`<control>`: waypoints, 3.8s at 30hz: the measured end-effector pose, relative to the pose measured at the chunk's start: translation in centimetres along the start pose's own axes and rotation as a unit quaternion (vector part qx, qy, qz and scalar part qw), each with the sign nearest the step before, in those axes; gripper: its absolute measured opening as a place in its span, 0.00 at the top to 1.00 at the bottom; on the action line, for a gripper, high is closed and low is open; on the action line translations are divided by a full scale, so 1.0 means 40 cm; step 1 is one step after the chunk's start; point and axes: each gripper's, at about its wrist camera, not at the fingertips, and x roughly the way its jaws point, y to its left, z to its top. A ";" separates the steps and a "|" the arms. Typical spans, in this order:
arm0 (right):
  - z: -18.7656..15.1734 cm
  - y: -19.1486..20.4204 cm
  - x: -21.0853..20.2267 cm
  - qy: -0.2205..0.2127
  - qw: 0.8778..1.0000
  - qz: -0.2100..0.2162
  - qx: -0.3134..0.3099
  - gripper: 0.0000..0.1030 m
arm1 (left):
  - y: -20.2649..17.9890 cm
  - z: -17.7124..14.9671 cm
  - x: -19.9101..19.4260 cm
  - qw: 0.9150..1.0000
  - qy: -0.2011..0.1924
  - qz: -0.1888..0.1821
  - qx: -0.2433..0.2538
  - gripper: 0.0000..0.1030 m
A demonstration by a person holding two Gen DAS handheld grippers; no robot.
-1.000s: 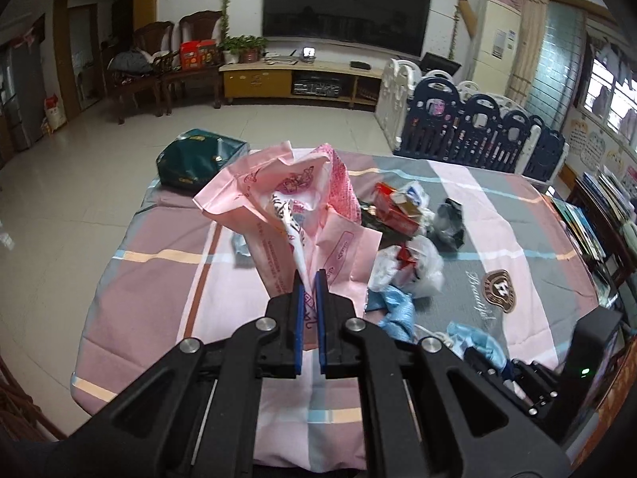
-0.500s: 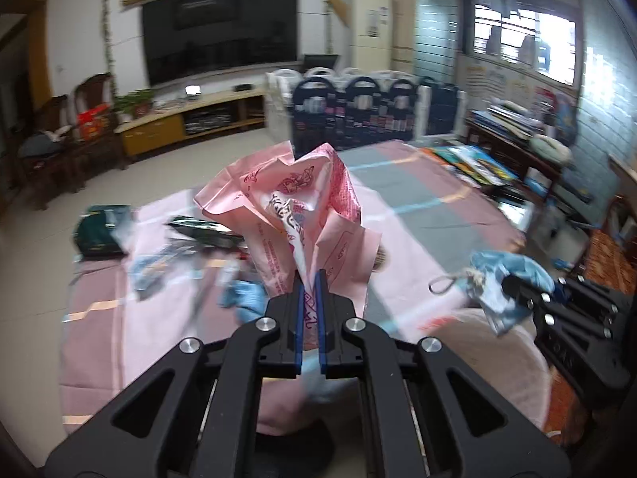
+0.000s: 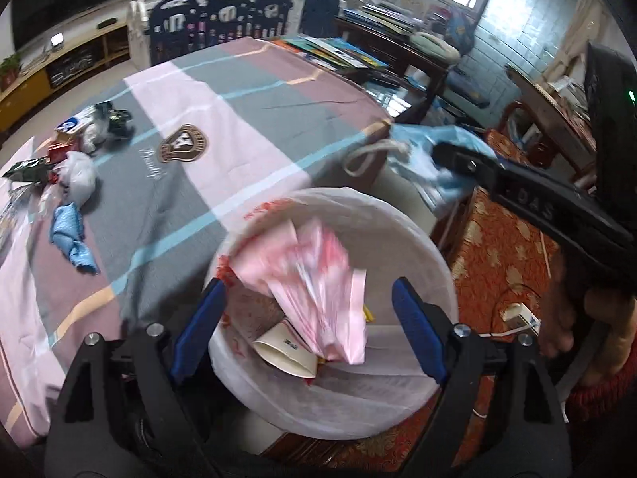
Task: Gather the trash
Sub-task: 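Carry the pink bag and blue mask over the wastebasket and open both tools, then grasp the white plastic bag with the right tool while the left tool grasps the blue cloth, then carry the white bag and blue cloth to the wastebasket and release both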
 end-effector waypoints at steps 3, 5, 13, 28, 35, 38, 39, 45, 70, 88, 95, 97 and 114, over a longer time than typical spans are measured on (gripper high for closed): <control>-0.015 0.013 0.017 0.015 1.000 0.007 -0.003 0.80 | 0.060 0.010 -0.019 0.999 -0.015 0.018 -0.035 0.17; -0.022 0.017 0.022 0.018 1.000 0.014 -0.001 0.66 | 0.114 0.011 -0.037 0.997 -0.029 0.035 -0.070 0.17; -0.016 0.044 0.033 0.015 1.000 0.021 0.007 0.46 | 0.333 0.010 -0.105 0.971 -0.064 0.142 -0.181 0.15; 0.092 0.500 0.327 0.042 0.988 0.123 -0.088 0.46 | 0.737 -0.167 -0.240 0.842 -0.087 0.308 -0.434 0.15; 0.134 0.770 0.503 0.043 0.975 0.089 -0.201 0.38 | 0.762 -0.182 -0.210 0.836 -0.073 0.306 -0.450 0.15; 0.141 0.829 0.562 0.042 0.968 0.072 -0.236 0.37 | 0.780 -0.189 -0.193 0.835 -0.069 0.292 -0.461 0.15; 0.139 0.844 0.581 0.048 0.966 0.067 -0.246 0.37 | 0.782 -0.188 -0.186 0.836 -0.068 0.288 -0.462 0.15; 0.106 0.843 0.635 0.072 0.956 0.071 -0.274 0.75 | 0.778 -0.175 -0.162 0.850 -0.077 0.265 -0.448 0.15; 0.060 0.398 0.341 0.079 0.975 0.198 -0.056 0.79 | 0.697 -0.048 0.012 0.913 -0.058 0.260 -0.310 0.15; 0.035 0.335 0.225 0.044 0.982 0.169 -0.071 0.79 | 0.612 -0.040 -0.054 0.921 -0.134 0.271 -0.248 0.69; 0.041 0.305 0.156 0.026 0.984 0.161 -0.069 0.79 | 0.464 0.018 -0.153 0.926 -0.163 0.284 -0.186 0.69; 0.045 0.284 0.129 0.018 0.986 0.154 -0.068 0.79 | 0.410 0.033 -0.165 0.933 -0.169 0.270 -0.165 0.69; -0.108 0.008 0.020 0.088 0.994 0.054 -0.037 0.79 | 0.031 0.035 -0.075 0.994 -0.110 0.022 -0.011 0.67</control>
